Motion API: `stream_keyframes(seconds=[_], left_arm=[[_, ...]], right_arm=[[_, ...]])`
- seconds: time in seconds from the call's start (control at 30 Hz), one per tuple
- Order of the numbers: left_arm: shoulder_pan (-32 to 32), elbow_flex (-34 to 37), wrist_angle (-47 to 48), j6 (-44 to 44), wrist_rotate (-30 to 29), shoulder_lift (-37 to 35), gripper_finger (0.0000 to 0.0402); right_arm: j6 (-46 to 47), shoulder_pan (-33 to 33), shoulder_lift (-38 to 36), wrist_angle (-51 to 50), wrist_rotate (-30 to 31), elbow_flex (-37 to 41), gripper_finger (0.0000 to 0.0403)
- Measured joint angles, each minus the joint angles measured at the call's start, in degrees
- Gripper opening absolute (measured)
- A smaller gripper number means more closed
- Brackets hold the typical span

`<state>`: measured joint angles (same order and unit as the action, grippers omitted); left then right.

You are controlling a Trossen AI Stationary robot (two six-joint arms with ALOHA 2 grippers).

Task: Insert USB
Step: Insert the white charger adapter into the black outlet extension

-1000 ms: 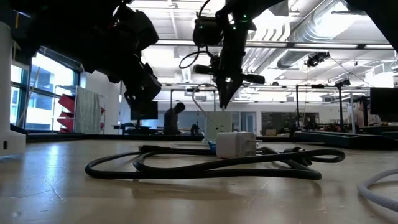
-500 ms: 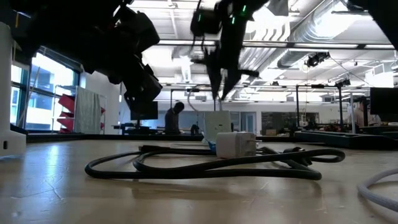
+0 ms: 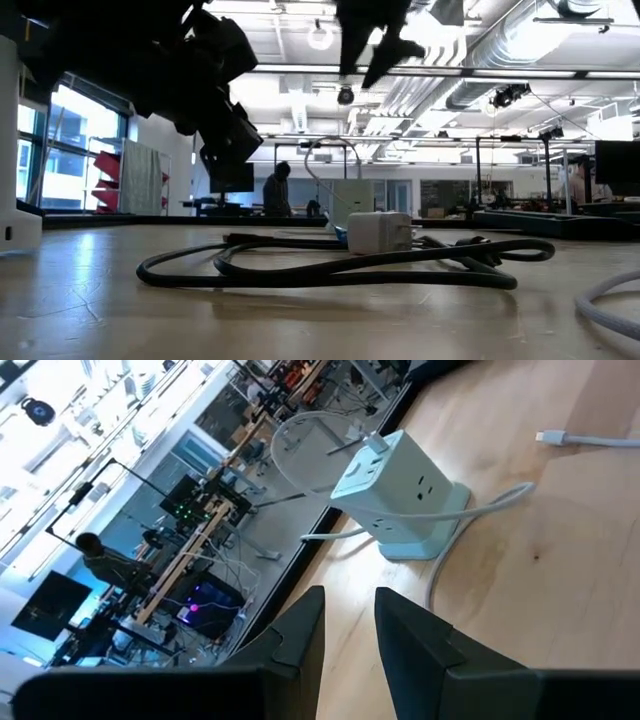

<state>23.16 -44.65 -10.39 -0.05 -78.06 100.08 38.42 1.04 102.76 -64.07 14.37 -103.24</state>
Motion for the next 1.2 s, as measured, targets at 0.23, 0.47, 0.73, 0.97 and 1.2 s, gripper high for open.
stream_keyframes(seconds=[0.23,0.47,0.73,0.97,1.2], left_arm=[[0.41,-1.84,-0.18,2.94,-0.1,-1.21,0.0069],[3.54,-1.92,-0.17,1.86,-0.27,-2.58,0.0069],[8.54,-1.92,-0.2,0.19,0.42,-2.6,0.0069],[8.94,-1.92,-0.24,2.64,-0.31,-2.6,0.0069],[8.98,-1.92,-0.18,2.27,-0.46,-2.6,0.0069]], right_arm=[[7.42,16.18,7.17,0.58,4.53,0.09,0.022],[17.28,24.87,17.09,4.66,11.79,0.09,0.022],[19.64,23.47,23.21,5.16,7.53,0.06,0.0239],[18.15,20.81,24.53,3.15,4.65,0.0,0.0301],[15.36,19.89,28.42,2.05,1.58,0.02,0.0307]])
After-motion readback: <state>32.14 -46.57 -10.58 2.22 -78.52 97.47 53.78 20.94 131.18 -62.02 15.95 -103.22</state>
